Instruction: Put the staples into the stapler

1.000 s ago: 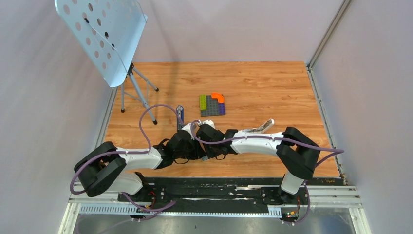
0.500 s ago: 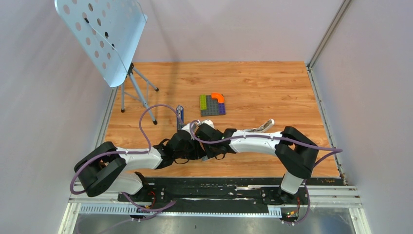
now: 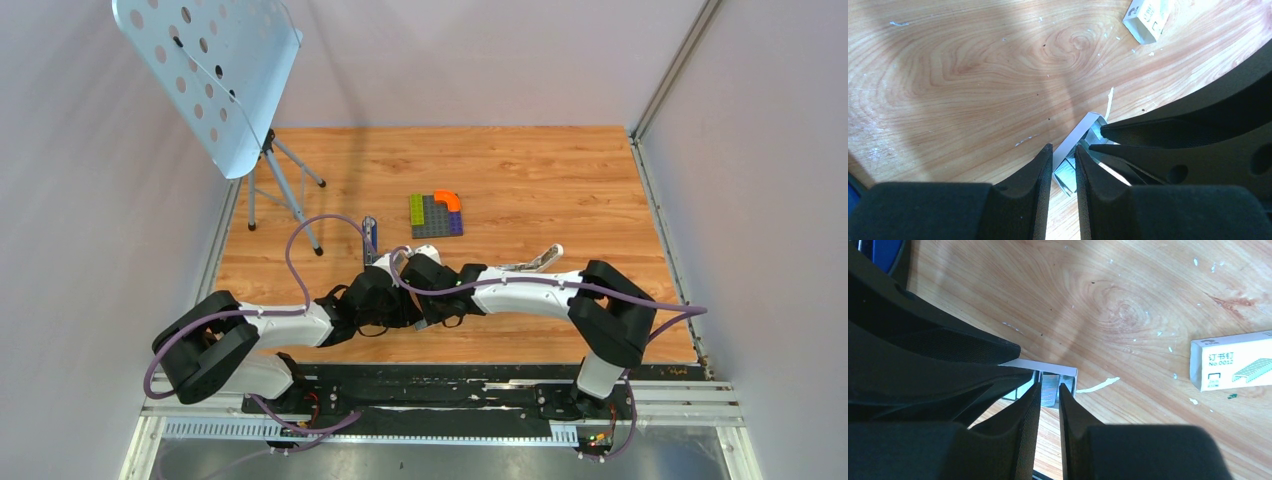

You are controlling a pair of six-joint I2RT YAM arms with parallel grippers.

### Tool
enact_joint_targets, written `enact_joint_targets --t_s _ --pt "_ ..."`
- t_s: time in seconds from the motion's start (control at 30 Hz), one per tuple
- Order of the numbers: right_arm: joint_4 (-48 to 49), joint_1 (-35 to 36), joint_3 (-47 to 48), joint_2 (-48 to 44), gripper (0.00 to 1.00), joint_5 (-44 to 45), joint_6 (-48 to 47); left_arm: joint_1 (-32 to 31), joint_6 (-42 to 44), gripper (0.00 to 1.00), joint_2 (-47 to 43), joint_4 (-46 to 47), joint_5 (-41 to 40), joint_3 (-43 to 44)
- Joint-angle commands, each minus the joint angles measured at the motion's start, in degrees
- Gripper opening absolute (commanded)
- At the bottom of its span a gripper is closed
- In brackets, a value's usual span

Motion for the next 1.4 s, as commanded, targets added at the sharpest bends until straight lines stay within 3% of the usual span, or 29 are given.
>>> enact_joint_targets --t_s 0.0,0.63,1.37 --pt "-3.42 0.87 0.89 -1.96 0.22 2.45 -0.26 0.22 0.74 0.25 0.13 -3.67 -1.03 -1.94" --pt "0.42 0.61 -0.22 0.39 0.27 -1.38 -0.57 0.20 0.82 0.25 0.15 -3.56 -1.03 -1.95" --pt "-1.78 -0.80 -0.80 0.99 0.24 -0.30 0.04 0.20 1.60 0.25 -0.69 -5.47 -1.79 -1.36"
